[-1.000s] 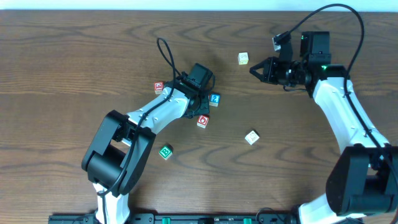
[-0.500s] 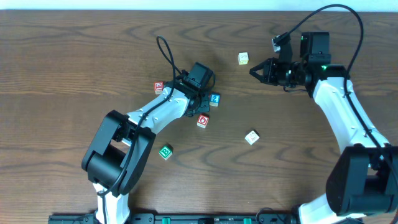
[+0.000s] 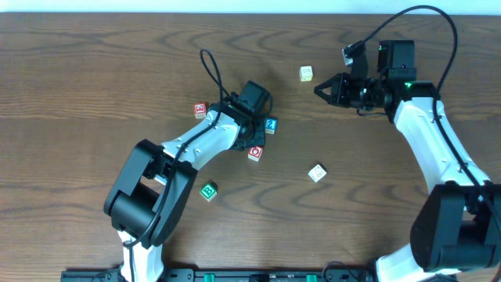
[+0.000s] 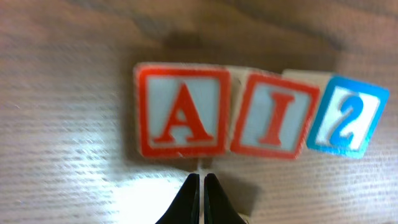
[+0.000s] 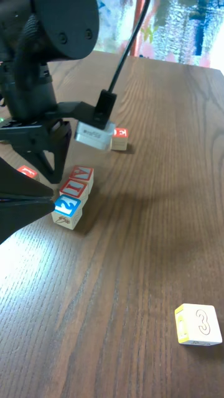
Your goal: Spell out Ai2
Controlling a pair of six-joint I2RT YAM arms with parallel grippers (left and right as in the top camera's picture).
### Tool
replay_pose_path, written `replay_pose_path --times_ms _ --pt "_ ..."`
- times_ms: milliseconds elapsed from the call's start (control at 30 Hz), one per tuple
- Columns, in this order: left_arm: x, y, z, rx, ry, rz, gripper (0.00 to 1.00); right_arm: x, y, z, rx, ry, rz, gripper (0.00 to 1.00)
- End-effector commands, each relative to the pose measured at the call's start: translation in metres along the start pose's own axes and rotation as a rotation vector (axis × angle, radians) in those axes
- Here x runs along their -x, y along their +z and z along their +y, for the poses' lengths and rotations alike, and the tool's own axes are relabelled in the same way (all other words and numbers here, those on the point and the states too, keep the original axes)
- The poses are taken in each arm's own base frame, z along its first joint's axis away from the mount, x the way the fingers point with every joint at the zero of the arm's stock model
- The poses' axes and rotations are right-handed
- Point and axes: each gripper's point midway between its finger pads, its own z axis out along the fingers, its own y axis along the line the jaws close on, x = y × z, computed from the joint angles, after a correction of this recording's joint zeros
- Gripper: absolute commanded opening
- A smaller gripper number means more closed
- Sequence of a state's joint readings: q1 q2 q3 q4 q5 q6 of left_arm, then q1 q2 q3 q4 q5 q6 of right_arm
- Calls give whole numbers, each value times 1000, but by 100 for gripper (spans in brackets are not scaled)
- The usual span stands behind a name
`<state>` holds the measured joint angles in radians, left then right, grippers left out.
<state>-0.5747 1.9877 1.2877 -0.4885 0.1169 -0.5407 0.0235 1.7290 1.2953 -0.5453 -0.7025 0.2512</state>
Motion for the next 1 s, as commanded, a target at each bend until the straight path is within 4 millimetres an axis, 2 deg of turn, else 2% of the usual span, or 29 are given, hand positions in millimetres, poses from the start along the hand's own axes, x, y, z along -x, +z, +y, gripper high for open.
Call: replay_pose_path --times_ms 0,267,400,667,800,833,967 --pt "-13 3 -5 -6 38 38 6 9 -9 9 13 -41 -27 2" --pt "-39 1 -21 -36 97 113 6 9 -9 9 16 -42 -27 1" --pt "-50 -7 -26 -30 146 132 6 9 -9 10 17 -43 -28 2" --pt "-57 -32 -23 15 189 120 6 13 -12 13 21 -58 -46 2" --pt "-47 -49 -23 34 198 48 6 20 -14 15 26 -79 -73 2" --pt "-38 -56 -19 51 187 11 6 23 -16 16 26 -83 -82 2" --pt "6 -99 18 128 87 -162 6 44 -30 16 22 -101 -140 2"
